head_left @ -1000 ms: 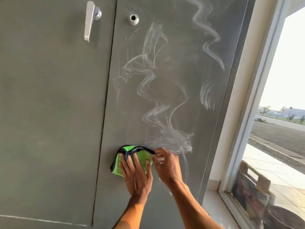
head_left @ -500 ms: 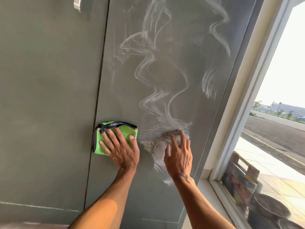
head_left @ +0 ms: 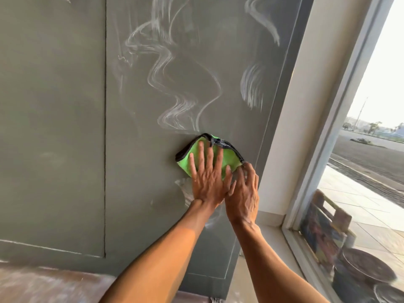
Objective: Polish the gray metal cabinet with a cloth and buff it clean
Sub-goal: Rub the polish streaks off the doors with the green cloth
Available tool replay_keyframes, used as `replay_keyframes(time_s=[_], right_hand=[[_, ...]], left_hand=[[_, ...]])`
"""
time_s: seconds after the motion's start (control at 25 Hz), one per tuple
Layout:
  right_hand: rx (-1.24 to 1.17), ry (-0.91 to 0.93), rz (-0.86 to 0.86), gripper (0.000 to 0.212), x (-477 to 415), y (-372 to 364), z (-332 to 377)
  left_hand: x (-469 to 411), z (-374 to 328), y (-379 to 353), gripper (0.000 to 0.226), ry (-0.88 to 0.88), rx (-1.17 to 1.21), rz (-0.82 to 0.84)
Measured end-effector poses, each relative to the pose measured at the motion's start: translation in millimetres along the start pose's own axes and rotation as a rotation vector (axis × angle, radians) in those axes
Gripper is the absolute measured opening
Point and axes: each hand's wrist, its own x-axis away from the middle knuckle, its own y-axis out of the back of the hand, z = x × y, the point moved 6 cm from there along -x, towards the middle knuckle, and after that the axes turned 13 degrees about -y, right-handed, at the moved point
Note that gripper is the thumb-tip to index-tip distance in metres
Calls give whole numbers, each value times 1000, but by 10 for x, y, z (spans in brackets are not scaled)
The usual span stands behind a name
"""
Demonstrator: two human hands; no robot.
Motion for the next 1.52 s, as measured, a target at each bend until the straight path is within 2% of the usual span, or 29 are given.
replay_keyframes(time_s=[0.08, 0.16, 0.28, 0.4, 0.48, 0.68, 0.84, 0.92, 1.0, 1.04, 1.16, 1.24, 1.32, 1.52], right_hand=[[-33, 15, 0, 38, -14, 112, -85], [-10, 18, 52, 30, -53, 115, -216], [-25, -98, 163, 24, -86, 55, -458], [-44, -19, 144, 15, 59, 64, -460], [-86, -22, 139, 19, 172, 30, -434], [-56, 23, 27, 34, 119, -56, -467], [-75, -23, -6, 37, 139, -95, -453], [-104, -53, 13, 39, 145, -103, -437], [-146, -99, 19, 20, 148, -78, -442], [-140, -117, 20, 10, 159, -70, -470], [-61, -120, 54, 4, 237, -74, -564], [-66, -158, 38, 5, 202, -22, -573], [-114, -205, -12, 23, 104, 29, -472], [-45, -175, -98, 38, -17, -29, -221]], left_hand=[[43, -124, -60, 63, -52, -15, 25], [91, -119, -92, 63, -103, -66, 70], [336, -104, -174, 64, -155, -120, 121], [718, -77, -253, 64, -135, -104, 157], [776, -23, -253, 62, -109, -102, 156], [-179, -123, 26, 61, -14, 5, -31], [-813, -221, 146, 62, -60, -36, -29], [-591, -250, 40, 61, -187, -76, 0], [-54, -258, -122, 61, -318, -95, 68], [243, -226, -210, 61, -343, -108, 104], [871, -85, -359, 58, -341, -103, 178], [919, -41, -340, 56, -380, -96, 208], [743, -19, -267, 56, -404, -111, 192], [447, 16, -205, 57, -247, -50, 121]])
